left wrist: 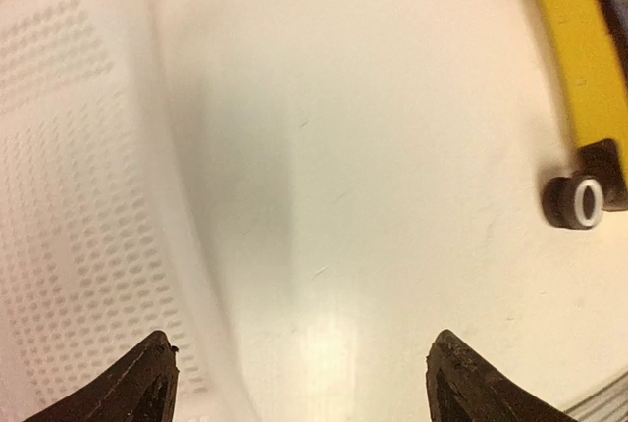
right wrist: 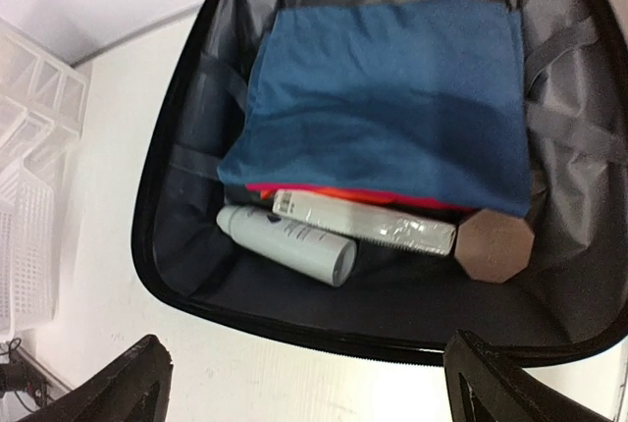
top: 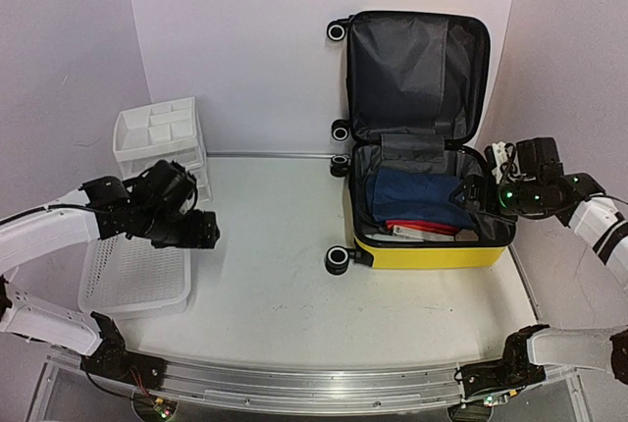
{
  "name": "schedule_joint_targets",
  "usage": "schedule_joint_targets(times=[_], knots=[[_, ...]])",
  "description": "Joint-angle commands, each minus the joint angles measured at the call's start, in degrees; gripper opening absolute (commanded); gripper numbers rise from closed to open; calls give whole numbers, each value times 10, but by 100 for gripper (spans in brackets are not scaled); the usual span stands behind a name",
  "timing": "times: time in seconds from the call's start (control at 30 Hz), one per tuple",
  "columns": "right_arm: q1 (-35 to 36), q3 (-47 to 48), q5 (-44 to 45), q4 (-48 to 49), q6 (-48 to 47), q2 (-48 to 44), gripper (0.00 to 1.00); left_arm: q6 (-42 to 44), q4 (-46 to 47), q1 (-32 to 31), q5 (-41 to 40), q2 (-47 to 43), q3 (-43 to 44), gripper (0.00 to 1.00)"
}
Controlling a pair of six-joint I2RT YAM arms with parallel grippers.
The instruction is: Open, take out, and arrange the luggage
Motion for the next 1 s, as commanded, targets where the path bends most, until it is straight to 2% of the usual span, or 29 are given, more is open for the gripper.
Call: schedule_joint_targets(times=[0.0, 0.13, 0.27, 0.33, 0.43, 0.7, 0.97], knots=[[0, 12, -36, 1, -2, 20, 98, -117, -30, 2, -114, -30, -35, 90], [1, 37, -47, -7, -2, 18, 98, -124, -30, 40, -166, 49, -6, 89], [1, 31, -37, -18, -1, -13, 98, -91, -26, 104, -120, 165, 48, 87], [1, 25, -31, -24, 3, -33, 98, -73, -26, 119, -99, 217, 77, 81], [1, 14, -27, -30, 3, -59, 98, -68, -23, 122, -107, 258, 98, 63], [0, 9, -5, -63, -16, -78, 98, -76, -18, 117, -51, 230, 48, 22], [1, 12, 2, -62, -15, -44, 98, -93, -32, 80, 37, 115, -9, 0]])
